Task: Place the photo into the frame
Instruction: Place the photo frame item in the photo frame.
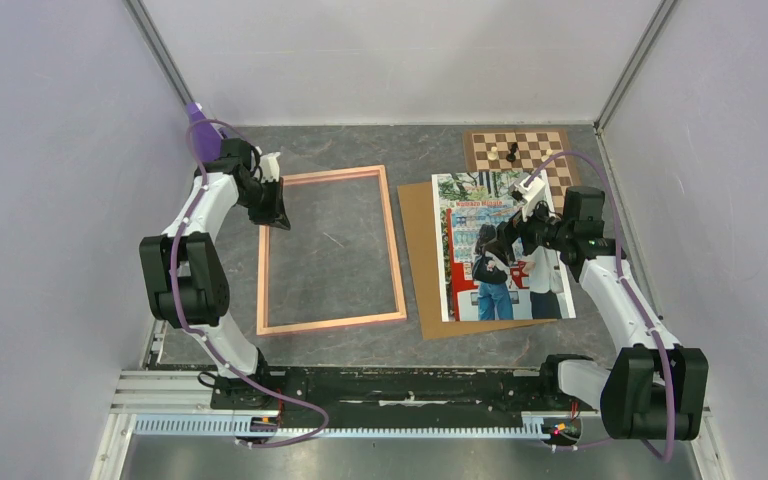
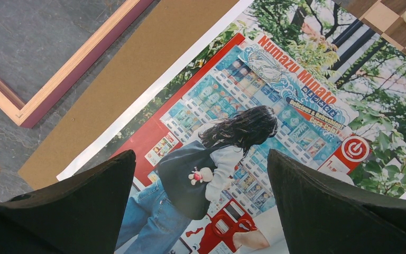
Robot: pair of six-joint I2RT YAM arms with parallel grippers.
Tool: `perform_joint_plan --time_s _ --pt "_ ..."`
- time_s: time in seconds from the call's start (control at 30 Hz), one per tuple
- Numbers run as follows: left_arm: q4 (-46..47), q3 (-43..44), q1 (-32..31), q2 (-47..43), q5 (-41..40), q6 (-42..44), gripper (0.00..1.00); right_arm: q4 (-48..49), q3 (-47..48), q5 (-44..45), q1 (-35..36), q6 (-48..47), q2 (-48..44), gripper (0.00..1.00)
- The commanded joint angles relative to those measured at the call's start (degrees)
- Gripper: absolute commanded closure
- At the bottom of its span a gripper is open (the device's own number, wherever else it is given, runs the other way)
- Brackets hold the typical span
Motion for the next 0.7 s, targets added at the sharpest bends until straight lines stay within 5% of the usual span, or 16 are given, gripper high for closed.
perform_joint_plan --time_s 0.0,0.67 --pt "0.64 -0.21 -0.05 -2.07 1.05 -1.23 0.98 1.11 -0.52 0.02 0.29 -0.78 -0.75 0.02" --pt "3.33 -2.52 -0.11 -5.26 3.59 0.96 0.98 1.04 -0.31 -0.09 0.29 -0.84 -0.50 0.02"
